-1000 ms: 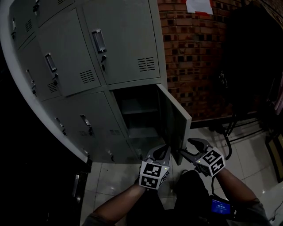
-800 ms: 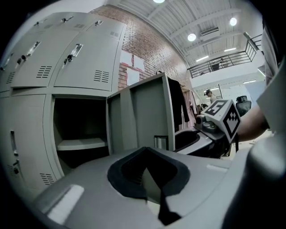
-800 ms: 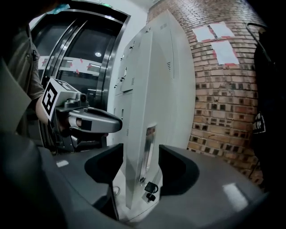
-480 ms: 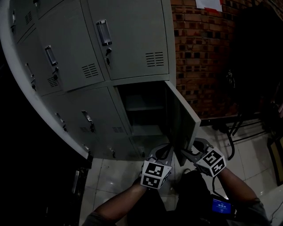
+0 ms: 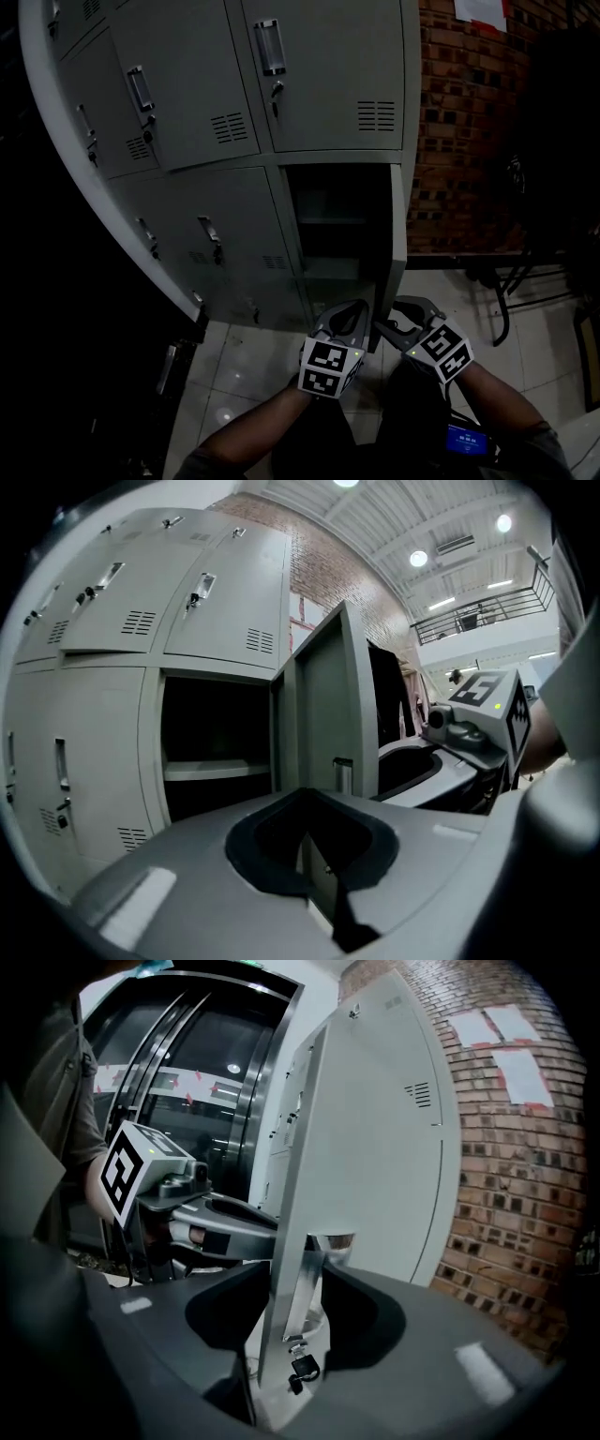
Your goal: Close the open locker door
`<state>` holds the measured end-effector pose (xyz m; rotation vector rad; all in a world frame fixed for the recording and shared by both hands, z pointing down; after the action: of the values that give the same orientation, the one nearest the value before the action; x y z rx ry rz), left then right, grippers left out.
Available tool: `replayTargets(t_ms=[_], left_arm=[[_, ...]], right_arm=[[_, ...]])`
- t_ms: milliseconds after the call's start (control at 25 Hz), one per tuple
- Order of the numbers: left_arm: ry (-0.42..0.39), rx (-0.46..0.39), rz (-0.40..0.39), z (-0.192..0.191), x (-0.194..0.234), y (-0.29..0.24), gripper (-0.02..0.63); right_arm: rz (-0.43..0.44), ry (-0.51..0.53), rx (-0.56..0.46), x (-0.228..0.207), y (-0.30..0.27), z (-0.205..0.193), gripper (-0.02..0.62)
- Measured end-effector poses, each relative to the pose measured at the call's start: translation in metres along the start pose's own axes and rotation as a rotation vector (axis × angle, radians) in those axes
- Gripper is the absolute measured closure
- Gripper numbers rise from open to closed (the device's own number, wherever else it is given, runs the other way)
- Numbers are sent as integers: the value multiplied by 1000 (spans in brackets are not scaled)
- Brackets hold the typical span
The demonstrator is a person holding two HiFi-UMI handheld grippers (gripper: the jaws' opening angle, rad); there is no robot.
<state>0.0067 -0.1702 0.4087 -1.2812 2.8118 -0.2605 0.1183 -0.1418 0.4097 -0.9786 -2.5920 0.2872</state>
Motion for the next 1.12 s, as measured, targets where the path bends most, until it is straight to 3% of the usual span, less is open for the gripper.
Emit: replayTargets(t_ms=[680,720,1120], left_arm=[[31,-19,172,-13,100,33,606],[29,-18,180,-13,105,34,606],[32,-19,240,-16,148,37,606]], right_arm=[[-8,11,-13,14,-112,39,414],[-10,22,-12,14,-119,41,445],[-37,39,2,2,-176,55,457]])
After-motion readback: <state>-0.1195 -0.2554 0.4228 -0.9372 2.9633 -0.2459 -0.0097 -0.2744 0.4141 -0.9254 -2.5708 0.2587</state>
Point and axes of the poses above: the fingertips, and each gripper's own axes: y backward along the fingers, x to its left, z out of its top, the point moved 7 cm from there along y, backward along the fingers, and after that the axes turned 5 degrees about y, right-handed, at the moved point
